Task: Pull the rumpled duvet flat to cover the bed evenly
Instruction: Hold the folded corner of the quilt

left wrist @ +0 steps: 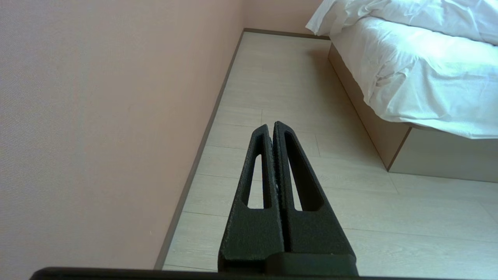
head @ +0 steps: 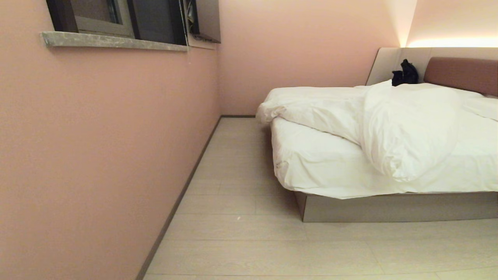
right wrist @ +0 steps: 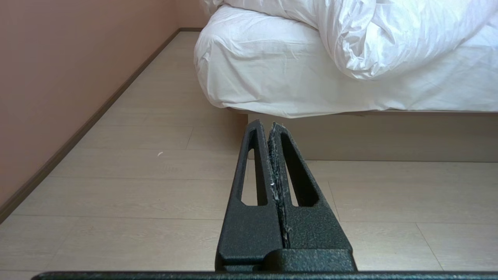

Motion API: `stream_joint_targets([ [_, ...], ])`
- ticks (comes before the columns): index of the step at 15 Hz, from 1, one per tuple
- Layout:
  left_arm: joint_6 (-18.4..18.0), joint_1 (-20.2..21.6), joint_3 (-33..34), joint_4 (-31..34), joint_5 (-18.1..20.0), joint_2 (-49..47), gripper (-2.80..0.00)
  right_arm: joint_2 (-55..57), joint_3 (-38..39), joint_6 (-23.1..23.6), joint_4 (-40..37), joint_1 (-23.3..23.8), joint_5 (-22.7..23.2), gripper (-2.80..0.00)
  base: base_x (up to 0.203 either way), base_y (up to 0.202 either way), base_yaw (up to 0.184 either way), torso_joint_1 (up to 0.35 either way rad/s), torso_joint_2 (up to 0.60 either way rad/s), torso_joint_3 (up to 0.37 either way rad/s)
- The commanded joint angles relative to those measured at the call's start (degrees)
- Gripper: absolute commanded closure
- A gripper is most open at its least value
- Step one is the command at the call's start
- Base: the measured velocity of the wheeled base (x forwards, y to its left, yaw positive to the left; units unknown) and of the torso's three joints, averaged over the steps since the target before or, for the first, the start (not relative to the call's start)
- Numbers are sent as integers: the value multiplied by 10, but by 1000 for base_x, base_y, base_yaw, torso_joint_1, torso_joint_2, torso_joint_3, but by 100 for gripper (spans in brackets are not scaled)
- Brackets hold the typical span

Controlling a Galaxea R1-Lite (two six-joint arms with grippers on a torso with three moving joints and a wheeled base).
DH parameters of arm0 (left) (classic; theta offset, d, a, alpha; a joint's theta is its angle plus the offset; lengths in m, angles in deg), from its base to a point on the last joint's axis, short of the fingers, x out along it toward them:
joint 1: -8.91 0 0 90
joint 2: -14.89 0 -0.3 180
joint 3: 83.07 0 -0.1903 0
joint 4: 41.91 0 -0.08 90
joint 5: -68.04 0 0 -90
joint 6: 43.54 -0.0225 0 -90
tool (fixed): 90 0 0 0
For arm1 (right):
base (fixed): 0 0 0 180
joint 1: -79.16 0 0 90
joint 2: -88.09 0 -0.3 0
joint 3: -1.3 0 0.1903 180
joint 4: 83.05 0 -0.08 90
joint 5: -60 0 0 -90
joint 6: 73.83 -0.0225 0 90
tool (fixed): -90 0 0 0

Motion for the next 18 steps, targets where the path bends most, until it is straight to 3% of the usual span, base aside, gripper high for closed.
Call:
stream_joint_targets([
  [1,0,0,0,0,0,0,0,0,0,0,0,0,0,0,0,0,0,0,0,0],
  [18,-3,0,0,0,0,0,0,0,0,-1,0,0,0,0,13,0,0,0,1,0],
])
